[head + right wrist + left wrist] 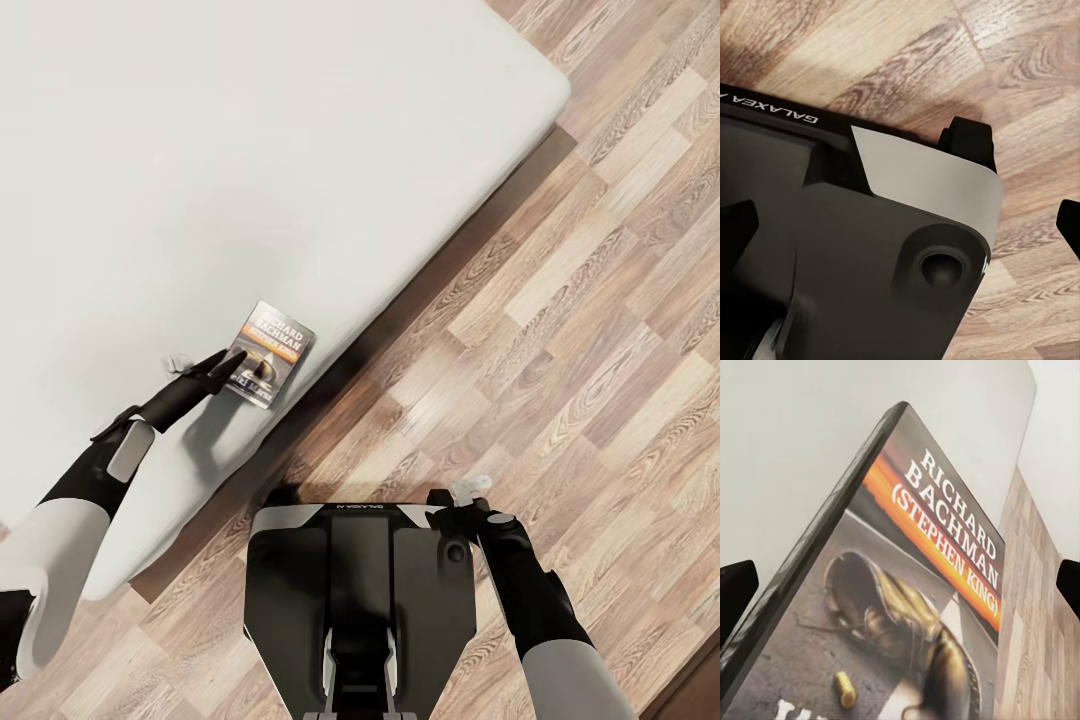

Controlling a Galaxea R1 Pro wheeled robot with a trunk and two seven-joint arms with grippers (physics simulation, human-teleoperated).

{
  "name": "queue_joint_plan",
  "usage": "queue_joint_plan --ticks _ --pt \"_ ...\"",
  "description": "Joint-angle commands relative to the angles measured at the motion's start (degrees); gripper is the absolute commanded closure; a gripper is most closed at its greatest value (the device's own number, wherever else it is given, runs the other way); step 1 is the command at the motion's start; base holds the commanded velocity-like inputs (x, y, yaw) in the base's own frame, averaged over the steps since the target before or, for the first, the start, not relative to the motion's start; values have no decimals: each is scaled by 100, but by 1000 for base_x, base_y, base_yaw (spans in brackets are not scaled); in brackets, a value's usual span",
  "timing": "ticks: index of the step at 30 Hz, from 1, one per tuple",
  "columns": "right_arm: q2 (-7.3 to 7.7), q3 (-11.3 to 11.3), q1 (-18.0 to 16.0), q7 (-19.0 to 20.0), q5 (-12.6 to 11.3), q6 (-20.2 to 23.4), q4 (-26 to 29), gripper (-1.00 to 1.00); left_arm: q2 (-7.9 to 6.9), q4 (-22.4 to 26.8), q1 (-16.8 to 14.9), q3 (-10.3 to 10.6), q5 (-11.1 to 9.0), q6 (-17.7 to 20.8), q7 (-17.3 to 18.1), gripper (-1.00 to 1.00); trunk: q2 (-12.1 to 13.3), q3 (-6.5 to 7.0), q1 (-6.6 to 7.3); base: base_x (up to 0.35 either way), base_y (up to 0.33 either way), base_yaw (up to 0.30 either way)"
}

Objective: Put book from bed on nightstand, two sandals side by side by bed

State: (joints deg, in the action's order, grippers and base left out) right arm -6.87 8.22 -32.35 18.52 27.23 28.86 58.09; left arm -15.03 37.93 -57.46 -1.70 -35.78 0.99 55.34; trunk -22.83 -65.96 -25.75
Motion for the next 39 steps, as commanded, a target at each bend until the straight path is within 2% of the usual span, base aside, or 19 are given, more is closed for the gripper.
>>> queue_joint_plan --ticks 1,39 --pt "-8 22 -1 55 61 14 10 -100 1 -5 -2 3 -26 29 27 -100 -9 -5 -4 0 0 0" --pt "-8 22 -1 55 63 14 10 -100 87 7 -2 10 -14 163 106 -100 -9 -5 -4 0 0 0"
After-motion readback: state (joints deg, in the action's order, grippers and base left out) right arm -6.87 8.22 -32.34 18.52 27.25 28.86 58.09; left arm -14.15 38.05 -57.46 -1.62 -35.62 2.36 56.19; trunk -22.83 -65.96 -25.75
